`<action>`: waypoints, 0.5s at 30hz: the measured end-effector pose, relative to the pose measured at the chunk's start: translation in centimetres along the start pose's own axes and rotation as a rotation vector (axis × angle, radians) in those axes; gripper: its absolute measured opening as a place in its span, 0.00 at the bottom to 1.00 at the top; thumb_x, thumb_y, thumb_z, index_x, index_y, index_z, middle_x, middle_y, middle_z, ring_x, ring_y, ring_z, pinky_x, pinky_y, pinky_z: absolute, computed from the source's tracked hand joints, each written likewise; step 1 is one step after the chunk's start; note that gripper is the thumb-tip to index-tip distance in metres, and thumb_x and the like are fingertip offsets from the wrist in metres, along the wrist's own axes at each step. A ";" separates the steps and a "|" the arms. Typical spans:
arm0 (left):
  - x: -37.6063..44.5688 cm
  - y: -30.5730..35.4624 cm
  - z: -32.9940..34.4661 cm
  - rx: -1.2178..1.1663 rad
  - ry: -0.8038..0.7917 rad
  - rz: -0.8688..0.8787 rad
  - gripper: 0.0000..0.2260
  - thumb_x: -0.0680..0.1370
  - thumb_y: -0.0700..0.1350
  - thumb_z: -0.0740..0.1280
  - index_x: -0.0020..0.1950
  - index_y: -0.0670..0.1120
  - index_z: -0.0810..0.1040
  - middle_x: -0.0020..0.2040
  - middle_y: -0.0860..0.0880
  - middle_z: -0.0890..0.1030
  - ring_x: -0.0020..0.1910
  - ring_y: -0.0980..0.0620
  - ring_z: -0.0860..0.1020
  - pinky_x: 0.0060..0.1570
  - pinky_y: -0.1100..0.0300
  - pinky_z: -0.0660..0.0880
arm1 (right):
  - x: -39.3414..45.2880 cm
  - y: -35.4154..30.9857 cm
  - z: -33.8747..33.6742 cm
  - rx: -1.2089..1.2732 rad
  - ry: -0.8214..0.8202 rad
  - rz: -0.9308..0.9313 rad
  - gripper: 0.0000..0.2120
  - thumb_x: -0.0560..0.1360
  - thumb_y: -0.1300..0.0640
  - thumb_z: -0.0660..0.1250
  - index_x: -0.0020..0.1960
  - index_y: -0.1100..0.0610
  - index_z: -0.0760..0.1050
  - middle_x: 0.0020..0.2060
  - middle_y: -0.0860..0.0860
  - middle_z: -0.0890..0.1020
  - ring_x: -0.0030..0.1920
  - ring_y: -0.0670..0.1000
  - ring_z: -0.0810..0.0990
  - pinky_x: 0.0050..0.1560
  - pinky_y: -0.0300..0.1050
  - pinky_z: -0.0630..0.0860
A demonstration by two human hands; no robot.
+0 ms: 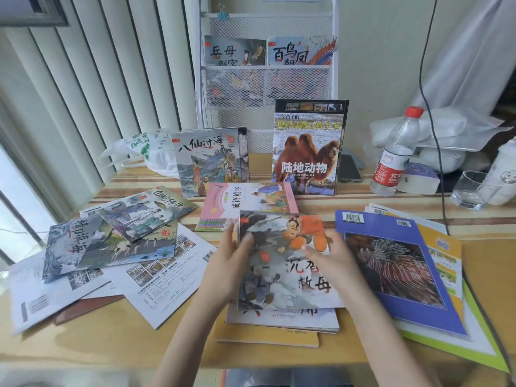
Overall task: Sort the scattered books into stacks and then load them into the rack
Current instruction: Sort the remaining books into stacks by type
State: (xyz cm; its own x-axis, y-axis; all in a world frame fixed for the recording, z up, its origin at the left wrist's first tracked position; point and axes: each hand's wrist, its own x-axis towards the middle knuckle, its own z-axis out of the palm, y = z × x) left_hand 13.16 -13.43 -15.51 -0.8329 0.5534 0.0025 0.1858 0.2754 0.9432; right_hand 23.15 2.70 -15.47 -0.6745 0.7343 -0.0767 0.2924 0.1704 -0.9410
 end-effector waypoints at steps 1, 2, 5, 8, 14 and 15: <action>-0.3 -0.7 0.2 0.077 0.002 0.011 0.16 0.79 0.56 0.61 0.65 0.61 0.64 0.62 0.57 0.74 0.58 0.52 0.75 0.54 0.54 0.71 | -0.3 0.4 0.6 -0.092 0.035 -0.015 0.17 0.75 0.58 0.67 0.61 0.53 0.65 0.55 0.50 0.75 0.49 0.47 0.76 0.47 0.46 0.77; -0.6 -1.2 0.5 0.127 -0.008 0.015 0.15 0.77 0.55 0.63 0.63 0.60 0.65 0.58 0.55 0.76 0.56 0.49 0.77 0.52 0.51 0.74 | -0.4 1.0 1.3 -0.181 0.060 -0.033 0.21 0.76 0.59 0.65 0.66 0.54 0.63 0.61 0.54 0.73 0.58 0.52 0.74 0.57 0.49 0.74; -0.8 -1.2 0.5 0.097 -0.054 -0.029 0.18 0.77 0.50 0.66 0.60 0.63 0.60 0.49 0.59 0.77 0.45 0.54 0.77 0.45 0.60 0.75 | -1.0 1.6 2.3 -0.373 0.107 -0.108 0.27 0.78 0.63 0.59 0.74 0.54 0.55 0.71 0.56 0.61 0.71 0.56 0.61 0.70 0.50 0.59; -0.4 -0.4 -0.1 0.028 -0.108 -0.091 0.20 0.77 0.46 0.66 0.63 0.61 0.62 0.45 0.56 0.79 0.37 0.52 0.75 0.38 0.58 0.74 | -1.4 1.6 1.9 -0.295 0.003 -0.081 0.28 0.79 0.64 0.57 0.75 0.50 0.52 0.72 0.53 0.62 0.67 0.55 0.68 0.60 0.48 0.69; -0.3 0.6 0.0 -0.016 -0.108 -0.153 0.43 0.63 0.51 0.70 0.75 0.59 0.55 0.62 0.51 0.76 0.55 0.48 0.79 0.56 0.46 0.77 | -1.6 1.1 0.6 0.137 -0.002 0.025 0.23 0.77 0.65 0.60 0.66 0.45 0.64 0.66 0.49 0.72 0.46 0.40 0.75 0.39 0.38 0.74; -0.1 0.5 0.1 -0.033 -0.099 -0.157 0.44 0.62 0.51 0.70 0.75 0.59 0.54 0.62 0.50 0.76 0.54 0.47 0.80 0.54 0.45 0.78 | -1.5 1.2 0.6 0.194 0.006 0.043 0.23 0.76 0.66 0.61 0.65 0.45 0.65 0.66 0.50 0.72 0.52 0.43 0.76 0.38 0.36 0.72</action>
State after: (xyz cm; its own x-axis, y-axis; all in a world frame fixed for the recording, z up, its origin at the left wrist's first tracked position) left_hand 13.38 -13.25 -15.10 -0.7944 0.5810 -0.1768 0.0389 0.3391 0.9400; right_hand 24.12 1.37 -16.65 -0.6602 0.7420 -0.1164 0.1840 0.0096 -0.9829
